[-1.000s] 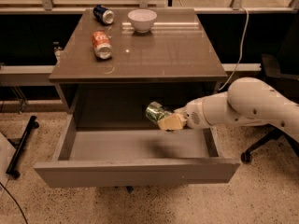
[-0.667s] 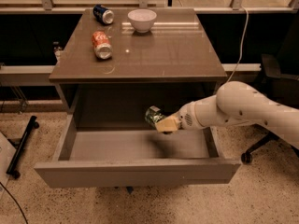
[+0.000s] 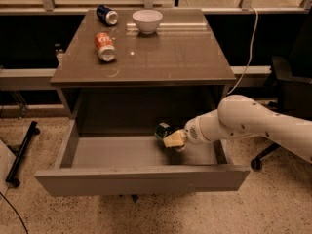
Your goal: Place green can into top drawer
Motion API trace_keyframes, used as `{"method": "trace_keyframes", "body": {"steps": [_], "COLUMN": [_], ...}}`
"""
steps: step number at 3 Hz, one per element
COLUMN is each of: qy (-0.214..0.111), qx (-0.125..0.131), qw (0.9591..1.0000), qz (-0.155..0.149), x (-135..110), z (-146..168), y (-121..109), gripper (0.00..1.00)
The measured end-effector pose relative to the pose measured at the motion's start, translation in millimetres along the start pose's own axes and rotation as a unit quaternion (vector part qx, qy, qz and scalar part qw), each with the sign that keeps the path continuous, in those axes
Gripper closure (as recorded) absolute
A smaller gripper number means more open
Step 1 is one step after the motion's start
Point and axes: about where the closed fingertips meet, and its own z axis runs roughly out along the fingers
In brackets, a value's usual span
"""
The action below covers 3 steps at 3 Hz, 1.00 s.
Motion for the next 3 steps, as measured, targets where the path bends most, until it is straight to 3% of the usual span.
{"method": "trace_keyframes", "body": {"steps": [3], "qy": [0.002], "qx": [-0.004], "qw": [1.0], "qz": [-0.001], "x": [0.2], "z": [3.9], "y": [3.9], "gripper": [0.16]}}
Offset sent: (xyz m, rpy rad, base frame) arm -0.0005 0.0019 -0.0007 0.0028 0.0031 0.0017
